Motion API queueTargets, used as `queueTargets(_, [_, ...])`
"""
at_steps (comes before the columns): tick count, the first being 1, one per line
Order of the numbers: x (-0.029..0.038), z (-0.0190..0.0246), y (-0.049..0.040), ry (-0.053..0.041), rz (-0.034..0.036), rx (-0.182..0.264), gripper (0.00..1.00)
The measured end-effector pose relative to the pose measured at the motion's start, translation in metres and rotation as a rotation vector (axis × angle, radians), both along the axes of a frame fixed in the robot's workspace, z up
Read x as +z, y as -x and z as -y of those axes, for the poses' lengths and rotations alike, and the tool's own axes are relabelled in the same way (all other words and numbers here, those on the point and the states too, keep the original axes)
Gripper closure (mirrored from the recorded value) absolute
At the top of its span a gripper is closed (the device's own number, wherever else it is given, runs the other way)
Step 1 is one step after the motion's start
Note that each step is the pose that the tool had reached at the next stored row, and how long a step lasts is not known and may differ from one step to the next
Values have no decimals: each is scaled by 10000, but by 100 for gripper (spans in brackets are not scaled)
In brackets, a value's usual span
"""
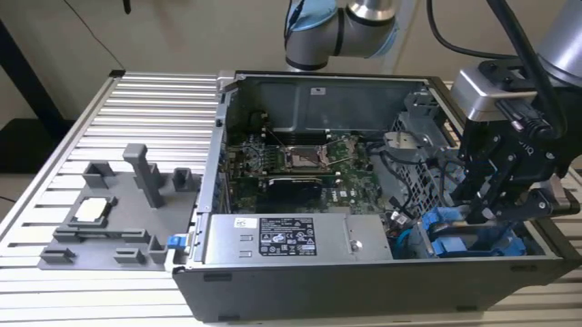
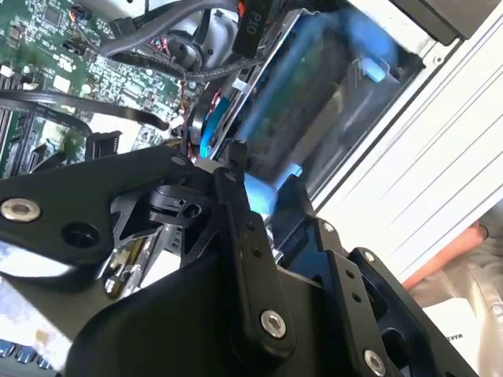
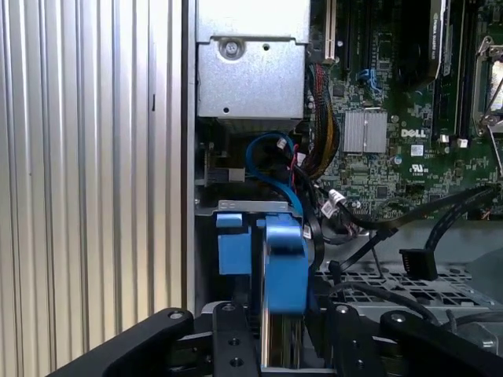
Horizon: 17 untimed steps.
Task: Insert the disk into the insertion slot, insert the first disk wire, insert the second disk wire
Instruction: 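Insert the disk into the insertion slot, then insert the first disk wire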
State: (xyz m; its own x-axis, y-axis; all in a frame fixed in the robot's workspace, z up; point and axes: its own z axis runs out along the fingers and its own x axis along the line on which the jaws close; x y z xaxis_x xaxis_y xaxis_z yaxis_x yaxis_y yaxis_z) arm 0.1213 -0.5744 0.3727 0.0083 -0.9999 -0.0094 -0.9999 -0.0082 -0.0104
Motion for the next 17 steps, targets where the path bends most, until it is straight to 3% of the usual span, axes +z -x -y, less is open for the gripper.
queueTargets(3, [7, 0, 0, 3, 0, 0, 59])
queueTargets(7, [141, -1, 0, 25, 0, 0, 59])
queueTargets(9, [166, -2, 0, 27, 5, 1, 59])
queueTargets(10, [165, -1, 0, -14, 41, 2, 59])
queueTargets(14, [167, -2, 0, -521, 441, 46, 59])
queueTargets(17, [166, -1, -1, -1012, 623, 53, 59])
